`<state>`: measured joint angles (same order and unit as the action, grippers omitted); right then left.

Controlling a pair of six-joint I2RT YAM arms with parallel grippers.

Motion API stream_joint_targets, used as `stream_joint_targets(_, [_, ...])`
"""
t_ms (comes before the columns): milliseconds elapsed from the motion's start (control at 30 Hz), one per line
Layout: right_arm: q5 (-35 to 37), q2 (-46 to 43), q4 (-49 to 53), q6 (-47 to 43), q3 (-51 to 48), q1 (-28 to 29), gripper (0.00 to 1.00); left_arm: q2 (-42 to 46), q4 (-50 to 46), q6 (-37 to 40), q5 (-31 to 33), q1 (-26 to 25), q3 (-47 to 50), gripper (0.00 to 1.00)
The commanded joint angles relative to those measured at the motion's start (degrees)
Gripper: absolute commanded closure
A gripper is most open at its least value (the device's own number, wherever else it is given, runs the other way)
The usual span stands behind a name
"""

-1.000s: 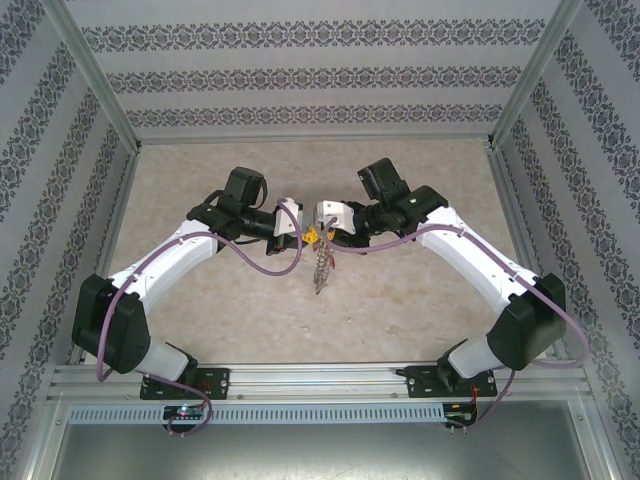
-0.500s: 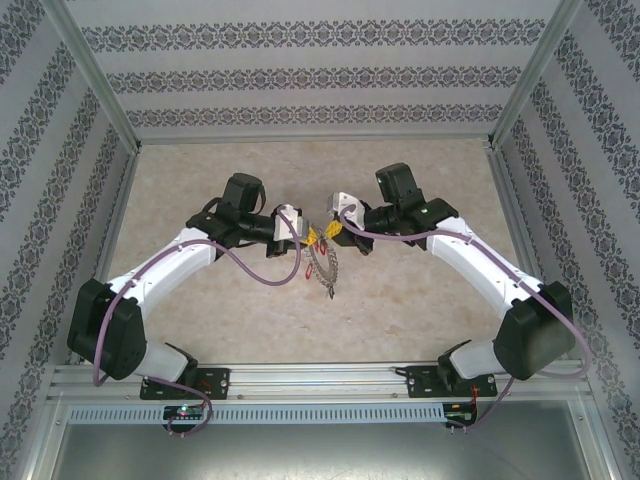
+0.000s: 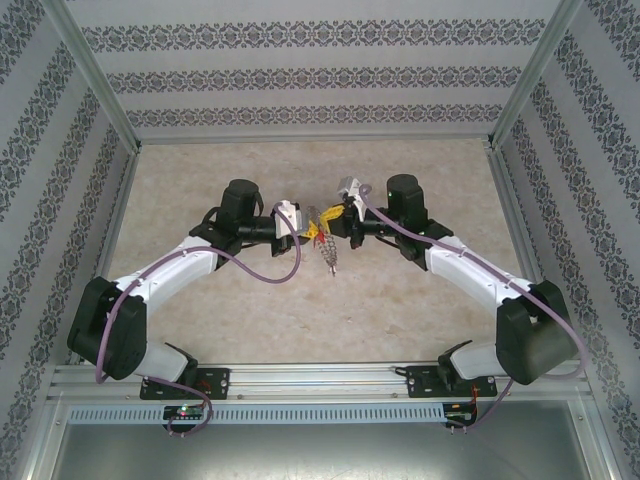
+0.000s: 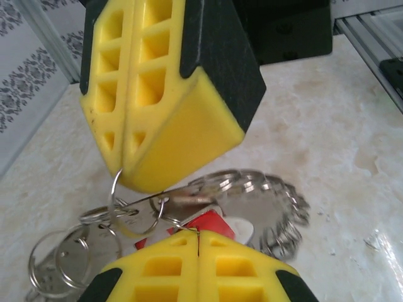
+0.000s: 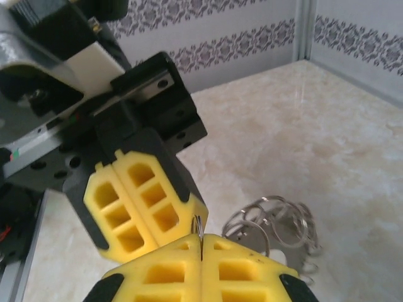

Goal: Put the keys on the keyring

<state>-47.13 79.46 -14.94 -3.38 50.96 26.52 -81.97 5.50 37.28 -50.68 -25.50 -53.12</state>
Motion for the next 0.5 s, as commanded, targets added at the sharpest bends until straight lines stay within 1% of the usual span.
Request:
stream_joint_targets(0, [3.62, 0.66, -17.67, 8.67, -0.11, 2.5, 1.0, 0.15, 5.39, -5.95, -0.57, -1.13, 1.97, 1.0])
stream_joint_targets(167, [8.26, 1.78, -20.41, 11.2, -0.67, 4.38, 1.0, 1.44, 10.73, -9.39, 1.45, -1.14, 4.83, 1.0])
stream_joint_targets(300, [8.47, 1.76, -20.7, 11.41, -1.29, 4.33, 1.0, 2.97, 9.83, -9.14, 2.44, -1.08, 5.72, 1.0])
stream_joint_targets(367, [8.4, 1.4, -19.42, 9.91, -1.3, 4.19, 1.0, 4.28, 8.74, -8.82, 3.57, -0.9, 6.26, 1.0])
stream_joint_targets(467, [8.03, 0.76, -16.58, 6.8, -1.39, 3.9, 1.0, 5.95, 6.05, -8.12, 3.64, 0.08, 6.44, 1.0])
